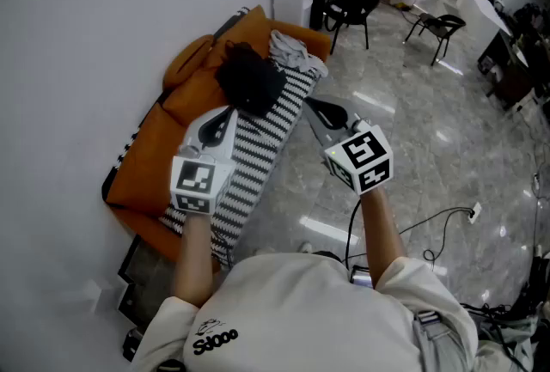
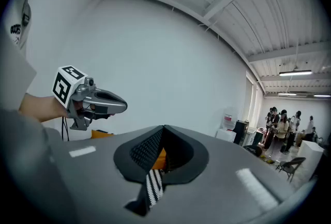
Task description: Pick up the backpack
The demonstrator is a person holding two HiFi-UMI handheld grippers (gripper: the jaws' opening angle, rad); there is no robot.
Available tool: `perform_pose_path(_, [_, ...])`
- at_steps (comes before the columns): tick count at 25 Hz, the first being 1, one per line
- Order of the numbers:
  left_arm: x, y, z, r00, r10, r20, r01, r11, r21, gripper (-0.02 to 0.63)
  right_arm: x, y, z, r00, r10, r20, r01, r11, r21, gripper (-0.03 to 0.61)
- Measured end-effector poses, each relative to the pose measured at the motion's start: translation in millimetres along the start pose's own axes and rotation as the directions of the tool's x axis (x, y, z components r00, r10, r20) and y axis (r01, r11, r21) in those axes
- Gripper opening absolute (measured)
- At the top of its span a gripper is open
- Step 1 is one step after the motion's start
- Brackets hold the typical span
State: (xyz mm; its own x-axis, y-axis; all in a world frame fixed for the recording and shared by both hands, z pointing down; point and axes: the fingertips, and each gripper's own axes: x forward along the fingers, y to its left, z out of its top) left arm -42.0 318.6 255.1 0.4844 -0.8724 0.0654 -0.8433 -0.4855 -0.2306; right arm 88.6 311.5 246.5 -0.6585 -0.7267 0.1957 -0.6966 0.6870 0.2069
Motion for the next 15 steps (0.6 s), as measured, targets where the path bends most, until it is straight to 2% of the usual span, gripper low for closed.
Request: perform_pose_path(15, [41.8,-34.1,-2.4,1.0,0.013,-0.025,-0.014,1.0,-0.013,0.011,-7.6,-39.6,-26.9,0.998,0.059,0.023,-0.06,0.997,0.038,0.003])
